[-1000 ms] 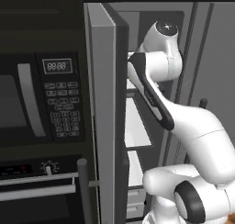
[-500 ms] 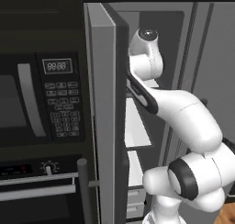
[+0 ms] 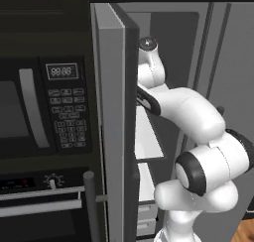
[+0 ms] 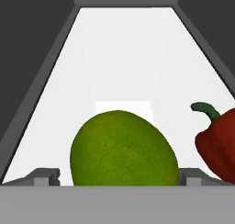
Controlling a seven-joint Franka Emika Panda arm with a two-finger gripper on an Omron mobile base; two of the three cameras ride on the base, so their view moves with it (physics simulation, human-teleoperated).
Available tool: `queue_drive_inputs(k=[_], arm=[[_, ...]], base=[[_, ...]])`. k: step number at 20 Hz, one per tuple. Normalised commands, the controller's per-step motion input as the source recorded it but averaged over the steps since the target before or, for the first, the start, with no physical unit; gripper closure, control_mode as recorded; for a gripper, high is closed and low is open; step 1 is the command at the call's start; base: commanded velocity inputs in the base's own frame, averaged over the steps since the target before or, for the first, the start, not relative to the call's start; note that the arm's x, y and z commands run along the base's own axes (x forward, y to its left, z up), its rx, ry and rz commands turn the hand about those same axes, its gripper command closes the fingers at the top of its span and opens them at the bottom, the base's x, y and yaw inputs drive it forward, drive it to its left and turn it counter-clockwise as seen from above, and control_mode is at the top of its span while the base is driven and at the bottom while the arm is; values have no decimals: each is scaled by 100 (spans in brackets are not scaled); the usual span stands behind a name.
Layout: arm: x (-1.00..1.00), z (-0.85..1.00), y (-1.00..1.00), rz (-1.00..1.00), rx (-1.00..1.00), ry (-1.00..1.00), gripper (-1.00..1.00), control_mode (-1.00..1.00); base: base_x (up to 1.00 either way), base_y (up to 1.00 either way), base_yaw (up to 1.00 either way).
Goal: Take the lime, peach, and bell pepper from the freezer and place them in the bowl on the counter.
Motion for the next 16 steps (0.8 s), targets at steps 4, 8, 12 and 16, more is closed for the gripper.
queue_drive_inputs(k=[4,8,12,16], arm=[[49,-13,7,0,-5,0,100,-100],[6,-10,1,0,-2,0,100,-100],[-14,2,0,0,0,-5,100,-100],[-97,68,0,0,-4,-40,100,-100]], base=[[0,0,0],[0,0,0],[0,0,0],[0,0,0]])
